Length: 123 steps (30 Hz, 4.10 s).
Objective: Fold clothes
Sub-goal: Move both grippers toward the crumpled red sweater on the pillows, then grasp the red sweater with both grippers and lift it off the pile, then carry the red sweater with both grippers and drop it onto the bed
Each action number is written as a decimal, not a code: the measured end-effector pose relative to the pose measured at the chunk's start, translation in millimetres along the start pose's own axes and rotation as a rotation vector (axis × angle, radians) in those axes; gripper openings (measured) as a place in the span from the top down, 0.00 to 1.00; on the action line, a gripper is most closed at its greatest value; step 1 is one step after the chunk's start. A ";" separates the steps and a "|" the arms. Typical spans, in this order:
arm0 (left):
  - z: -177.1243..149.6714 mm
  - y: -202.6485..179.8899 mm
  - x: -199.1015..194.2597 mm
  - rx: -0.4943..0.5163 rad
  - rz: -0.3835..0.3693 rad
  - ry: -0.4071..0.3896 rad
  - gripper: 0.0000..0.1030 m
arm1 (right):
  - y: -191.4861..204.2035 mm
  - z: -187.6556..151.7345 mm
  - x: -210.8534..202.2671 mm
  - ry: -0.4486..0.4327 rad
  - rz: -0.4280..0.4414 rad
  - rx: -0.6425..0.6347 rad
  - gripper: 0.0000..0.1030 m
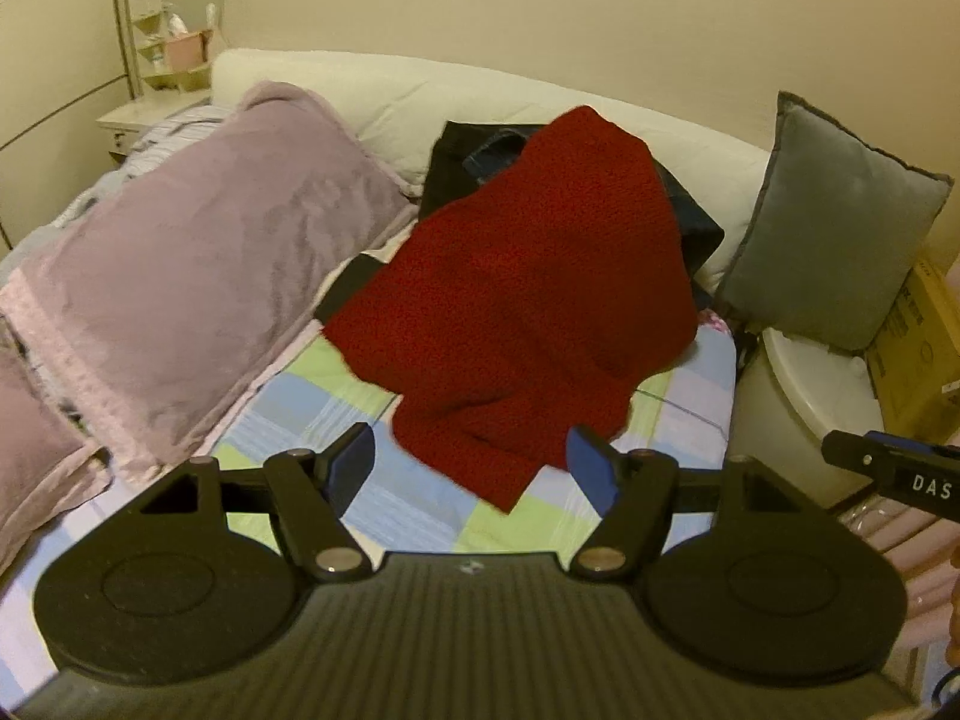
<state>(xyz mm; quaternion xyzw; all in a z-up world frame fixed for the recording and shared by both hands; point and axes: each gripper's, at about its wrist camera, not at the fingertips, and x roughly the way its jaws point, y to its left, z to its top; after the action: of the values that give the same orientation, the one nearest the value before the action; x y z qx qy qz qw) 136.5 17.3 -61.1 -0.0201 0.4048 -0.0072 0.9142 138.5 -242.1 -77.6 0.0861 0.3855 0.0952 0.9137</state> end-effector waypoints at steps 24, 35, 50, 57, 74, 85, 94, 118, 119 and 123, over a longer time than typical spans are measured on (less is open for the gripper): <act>114.3 -57.9 252.3 0.032 -0.072 0.128 0.37 | -96.4 114.5 203.5 0.112 -0.020 -0.001 0.53; 116.8 -47.7 342.3 0.069 -0.099 0.172 0.37 | -111.7 137.1 290.2 0.161 -0.021 -0.026 0.53; 93.9 -14.0 408.9 -0.095 -0.234 0.230 0.92 | -96.0 144.3 341.2 0.104 0.058 -0.212 0.94; 87.3 12.8 324.7 -0.164 -0.207 0.084 0.93 | -76.2 152.8 287.2 -0.009 0.158 -0.248 0.95; 4.7 111.0 -62.5 -0.446 0.178 -0.415 0.95 | 122.3 168.0 94.4 -0.263 0.902 -0.337 1.00; -90.0 143.1 -241.4 -0.524 0.492 -0.426 0.86 | 278.8 80.8 -16.9 -0.148 1.236 -0.449 1.00; -217.1 185.5 -210.8 -0.814 0.608 0.152 0.74 | 336.3 -61.2 -22.4 0.352 0.877 -0.812 0.35; -294.3 65.4 -235.0 -0.868 0.729 0.267 0.60 | 218.4 -187.8 -38.0 0.606 0.622 -1.056 0.35; -295.2 58.1 -235.1 -0.873 0.733 0.271 0.60 | 212.3 -186.0 -39.2 0.604 0.622 -1.055 0.35; -298.4 25.7 -235.4 -0.884 0.745 0.278 0.56 | 185.9 -179.5 -42.4 0.598 0.623 -1.046 0.35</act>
<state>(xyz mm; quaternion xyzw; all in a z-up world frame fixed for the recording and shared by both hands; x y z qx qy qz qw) -242.7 40.6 -88.4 -0.2544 0.4652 0.4807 0.6984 -39.9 -57.5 -128.9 -0.2903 0.4821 0.5477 0.6191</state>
